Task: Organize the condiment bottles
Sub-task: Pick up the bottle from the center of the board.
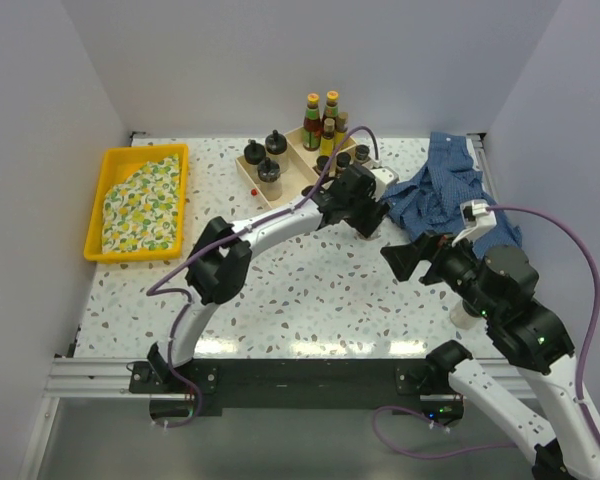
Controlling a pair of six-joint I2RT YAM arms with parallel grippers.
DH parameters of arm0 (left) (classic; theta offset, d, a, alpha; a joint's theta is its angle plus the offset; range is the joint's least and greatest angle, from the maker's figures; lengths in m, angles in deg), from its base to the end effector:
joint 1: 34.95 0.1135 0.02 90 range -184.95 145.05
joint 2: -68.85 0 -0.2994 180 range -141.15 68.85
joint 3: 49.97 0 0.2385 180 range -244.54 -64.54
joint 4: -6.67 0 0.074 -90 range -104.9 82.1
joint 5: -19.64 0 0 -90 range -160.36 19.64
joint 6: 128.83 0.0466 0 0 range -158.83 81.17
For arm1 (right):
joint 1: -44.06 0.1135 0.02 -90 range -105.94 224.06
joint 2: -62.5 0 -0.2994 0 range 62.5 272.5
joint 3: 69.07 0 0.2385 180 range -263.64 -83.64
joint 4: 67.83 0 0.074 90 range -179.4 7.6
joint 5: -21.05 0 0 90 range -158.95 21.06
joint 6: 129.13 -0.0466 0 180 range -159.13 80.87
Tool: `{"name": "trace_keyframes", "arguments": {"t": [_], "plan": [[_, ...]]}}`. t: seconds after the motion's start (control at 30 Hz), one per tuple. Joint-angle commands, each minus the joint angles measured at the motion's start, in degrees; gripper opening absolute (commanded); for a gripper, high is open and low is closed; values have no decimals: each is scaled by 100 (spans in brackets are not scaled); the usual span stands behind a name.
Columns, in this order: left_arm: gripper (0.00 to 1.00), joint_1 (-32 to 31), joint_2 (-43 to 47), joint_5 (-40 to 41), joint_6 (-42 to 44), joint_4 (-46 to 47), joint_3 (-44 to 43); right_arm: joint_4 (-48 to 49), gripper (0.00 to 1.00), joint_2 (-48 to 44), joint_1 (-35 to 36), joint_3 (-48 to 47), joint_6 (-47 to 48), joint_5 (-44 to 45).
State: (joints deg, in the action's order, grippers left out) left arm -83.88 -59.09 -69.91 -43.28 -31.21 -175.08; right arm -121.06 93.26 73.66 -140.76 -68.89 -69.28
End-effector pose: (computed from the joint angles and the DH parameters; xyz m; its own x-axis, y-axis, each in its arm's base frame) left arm 0.3509 -0.4021 0.2592 -0.4854 0.4389 -0.7561 0.7145 0.6976 -0.0537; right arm 0.0527 0.0302 0.3972 -0.4084 0.3389 -0.8476 -0.3411 0.8046 0.4860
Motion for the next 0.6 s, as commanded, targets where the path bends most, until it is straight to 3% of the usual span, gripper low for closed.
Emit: {"name": "trace_keyframes", "arguments": {"t": [0.0,0.2,0.57], "plan": [[88,-38,-73,-1,251,362,-310,-55,99,114,1,-88,216,209],[93,-29,-214,-194,418,626,-345,33,98,61,1,-62,242,280],[84,-38,-380,-62,629,854,-591,148,97,219,-7,87,304,280]]}}
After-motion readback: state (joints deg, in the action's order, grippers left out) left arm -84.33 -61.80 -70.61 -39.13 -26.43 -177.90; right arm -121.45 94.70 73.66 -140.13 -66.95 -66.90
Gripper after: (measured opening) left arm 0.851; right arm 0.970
